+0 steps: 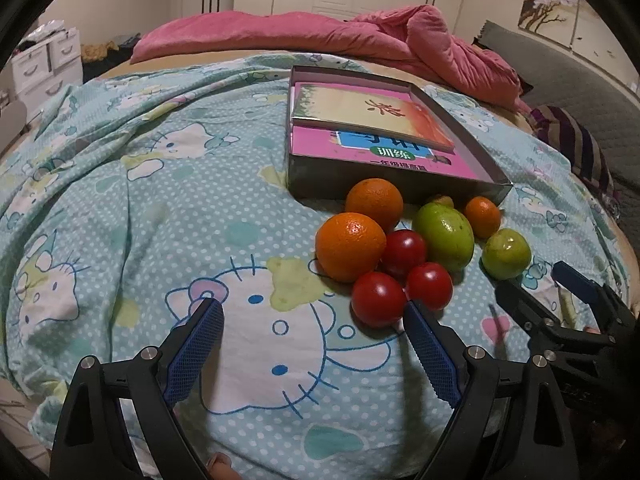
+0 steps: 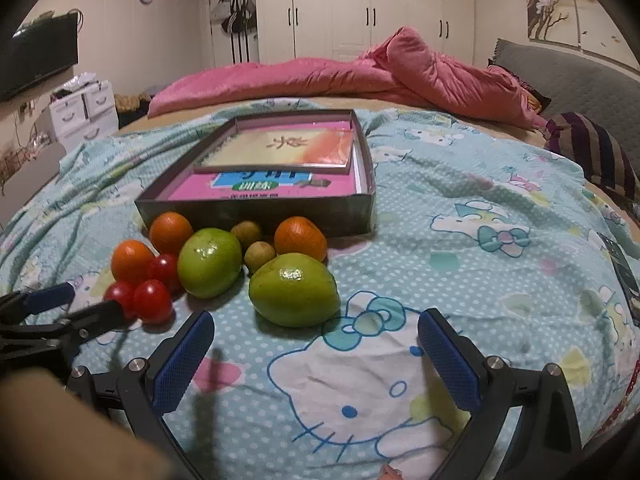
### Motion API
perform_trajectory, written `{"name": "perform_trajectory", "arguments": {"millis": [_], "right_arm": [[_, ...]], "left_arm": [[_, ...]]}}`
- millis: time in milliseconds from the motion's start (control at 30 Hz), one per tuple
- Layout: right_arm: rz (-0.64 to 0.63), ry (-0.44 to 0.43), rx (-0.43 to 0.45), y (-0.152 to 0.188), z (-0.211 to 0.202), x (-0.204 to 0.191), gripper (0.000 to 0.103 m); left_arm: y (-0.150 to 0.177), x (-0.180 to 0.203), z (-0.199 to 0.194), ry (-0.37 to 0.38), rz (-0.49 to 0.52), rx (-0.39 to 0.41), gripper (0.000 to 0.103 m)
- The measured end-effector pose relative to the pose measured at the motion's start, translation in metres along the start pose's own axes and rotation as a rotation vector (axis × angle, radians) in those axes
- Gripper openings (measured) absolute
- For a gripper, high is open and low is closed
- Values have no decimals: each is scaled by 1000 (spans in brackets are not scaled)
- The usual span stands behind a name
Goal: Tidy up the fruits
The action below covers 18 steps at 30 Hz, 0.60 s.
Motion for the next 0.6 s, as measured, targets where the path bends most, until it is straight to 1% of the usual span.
{"name": "perform_trajectory", "arguments": {"millis": [100,133,167,200,233,300,367,400,433,467,567,600], "right_arm": [[-3,-2,-11,0,4,-1,103],[-5,0,-11,0,5,0,103],[-7,2,-11,-2,6,0,103],[-9,4,-9,-3,7,1,103],[-12,8,-6,-4,8,1,103],[-16,11,-2,-7,10,2,102],[-24,14,-1,-9,12,2,94],[-29,15,-4,-10,14,2,87],[-34,18,-9,-10,15,2,82],[-39,12,-16,-10,18,1,81],[-57,1,-14,-12,21,-3,72],[-64,-6,-12,-13,22,-5,67]], "left_arm": [[-1,3,2,11,11,-2,91],[-1,4,2,13,16,-2,89],[-2,6,2,23,20,-1,83],[-2,9,2,39,23,1,80],[-3,12,2,52,30,3,74],[-4,17,4,61,47,3,68],[-4,23,5,88,55,-3,54],[-4,26,6,100,58,-6,51],[-4,28,7,108,60,-8,45],[-4,30,7,113,63,-11,42],[-4,33,10,120,67,-16,38],[-4,33,11,124,66,-18,37]]}}
Point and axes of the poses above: each gripper's, at about its wrist camera, not at the fingertips, and z roughly the way its jaws point, x to its right, y to its underside, the point moved 10 cm from there along z, roughly the way its jaws point, and after that the axes turned 1 degree about x, right-handed, at the moved point
